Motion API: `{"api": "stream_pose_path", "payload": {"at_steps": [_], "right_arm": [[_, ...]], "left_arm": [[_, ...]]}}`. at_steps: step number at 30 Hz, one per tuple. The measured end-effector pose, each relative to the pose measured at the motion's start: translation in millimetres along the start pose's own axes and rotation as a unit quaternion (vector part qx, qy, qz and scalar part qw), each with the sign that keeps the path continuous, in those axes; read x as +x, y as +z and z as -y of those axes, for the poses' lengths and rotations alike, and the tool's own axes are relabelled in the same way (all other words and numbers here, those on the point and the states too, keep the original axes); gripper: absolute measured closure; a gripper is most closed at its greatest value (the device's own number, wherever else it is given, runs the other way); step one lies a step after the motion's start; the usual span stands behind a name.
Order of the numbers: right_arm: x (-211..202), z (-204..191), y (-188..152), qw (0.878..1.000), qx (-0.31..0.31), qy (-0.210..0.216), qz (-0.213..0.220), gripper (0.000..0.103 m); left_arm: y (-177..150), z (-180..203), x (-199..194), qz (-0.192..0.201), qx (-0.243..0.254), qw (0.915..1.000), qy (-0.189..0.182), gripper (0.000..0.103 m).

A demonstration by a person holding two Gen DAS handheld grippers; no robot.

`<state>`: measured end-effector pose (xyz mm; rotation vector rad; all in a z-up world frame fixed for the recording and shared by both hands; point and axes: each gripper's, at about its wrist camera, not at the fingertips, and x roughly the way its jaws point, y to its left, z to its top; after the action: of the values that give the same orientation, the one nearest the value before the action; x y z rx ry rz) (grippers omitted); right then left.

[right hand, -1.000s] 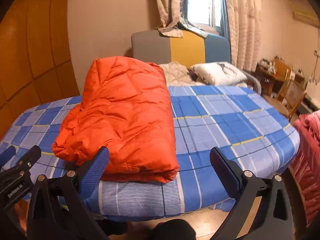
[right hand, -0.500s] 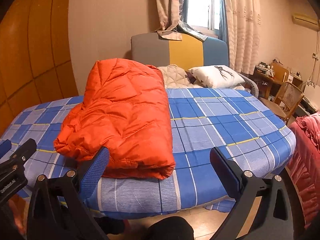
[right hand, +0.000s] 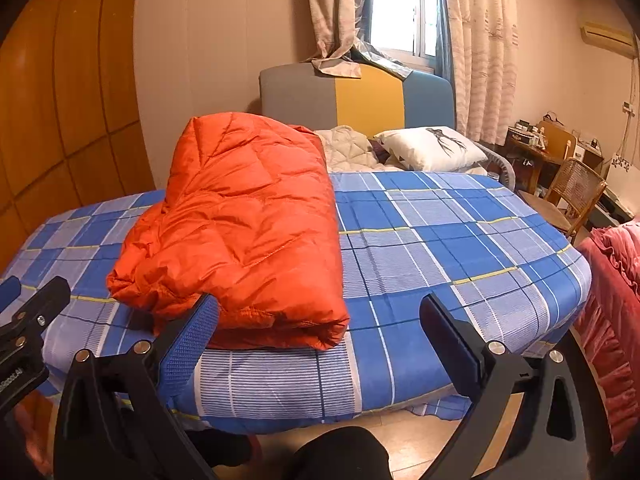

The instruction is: Fold large clothes

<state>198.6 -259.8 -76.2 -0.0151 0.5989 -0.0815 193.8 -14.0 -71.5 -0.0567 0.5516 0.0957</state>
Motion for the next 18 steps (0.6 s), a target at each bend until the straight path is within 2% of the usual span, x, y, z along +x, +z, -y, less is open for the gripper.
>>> {"api": "stream_pose_path", "payload": {"at_steps": [18], "right_arm": [[-2, 40, -6, 0.999, 0.029, -0.021, -0.004, 0.003]], "left_arm": [[-6, 46, 10, -0.014, 0.044, 0.9977, -0.049, 0.002]]}}
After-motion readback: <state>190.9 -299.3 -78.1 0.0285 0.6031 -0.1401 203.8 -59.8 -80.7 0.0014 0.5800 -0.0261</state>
